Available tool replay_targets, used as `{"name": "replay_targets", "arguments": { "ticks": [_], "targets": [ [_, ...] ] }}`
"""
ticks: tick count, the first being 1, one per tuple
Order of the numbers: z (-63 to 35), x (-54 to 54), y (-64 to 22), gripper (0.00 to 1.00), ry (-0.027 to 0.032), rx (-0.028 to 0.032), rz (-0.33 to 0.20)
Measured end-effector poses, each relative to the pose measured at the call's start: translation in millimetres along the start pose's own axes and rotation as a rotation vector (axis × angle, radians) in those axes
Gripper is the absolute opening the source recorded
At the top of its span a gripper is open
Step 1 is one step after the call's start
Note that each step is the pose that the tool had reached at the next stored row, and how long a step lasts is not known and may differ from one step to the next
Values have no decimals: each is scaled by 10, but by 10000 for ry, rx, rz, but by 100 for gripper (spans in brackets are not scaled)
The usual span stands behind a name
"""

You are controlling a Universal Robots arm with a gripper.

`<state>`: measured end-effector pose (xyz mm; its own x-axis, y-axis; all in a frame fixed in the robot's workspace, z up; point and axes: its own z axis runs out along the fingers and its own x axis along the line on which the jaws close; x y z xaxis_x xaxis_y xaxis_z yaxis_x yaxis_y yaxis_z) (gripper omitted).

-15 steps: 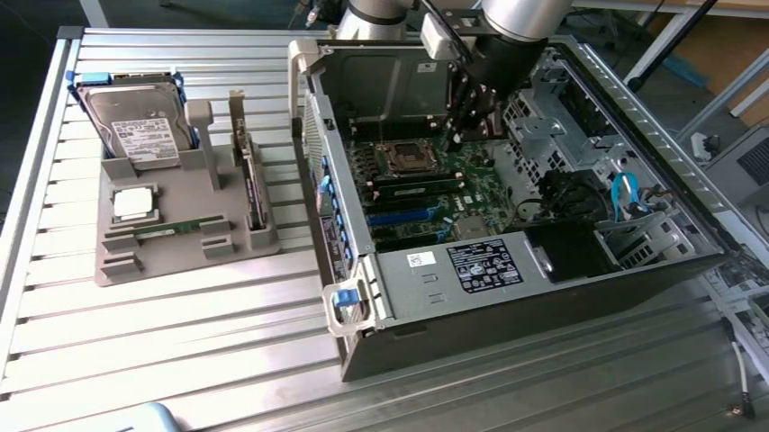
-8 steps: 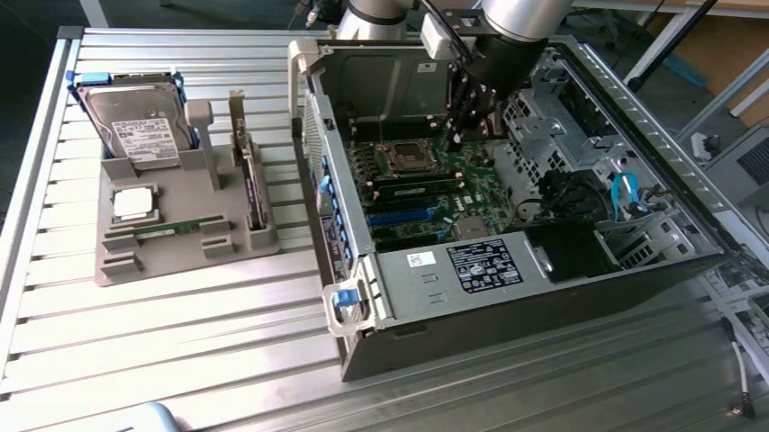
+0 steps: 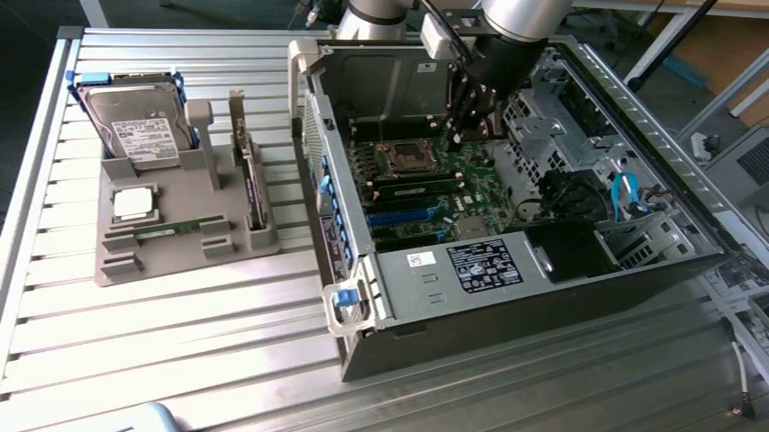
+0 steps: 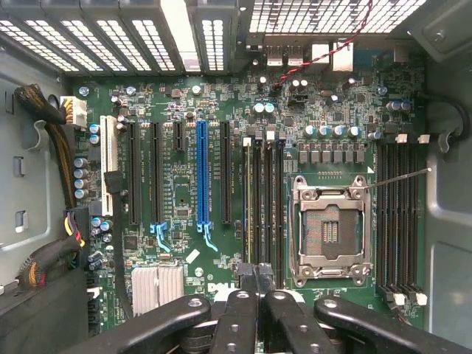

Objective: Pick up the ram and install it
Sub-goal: 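Press down the ram until it locks into place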

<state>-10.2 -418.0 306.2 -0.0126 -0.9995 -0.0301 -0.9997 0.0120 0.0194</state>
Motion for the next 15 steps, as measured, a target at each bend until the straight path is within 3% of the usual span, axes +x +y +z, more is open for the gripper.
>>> {"name": "replay_targets", "arguments": {
  "ticks": [6,15],
  "targets": [
    [0,0,0,11,-3,5,150],
    [0,0,0,11,-26,40,1334]
  ]
}}
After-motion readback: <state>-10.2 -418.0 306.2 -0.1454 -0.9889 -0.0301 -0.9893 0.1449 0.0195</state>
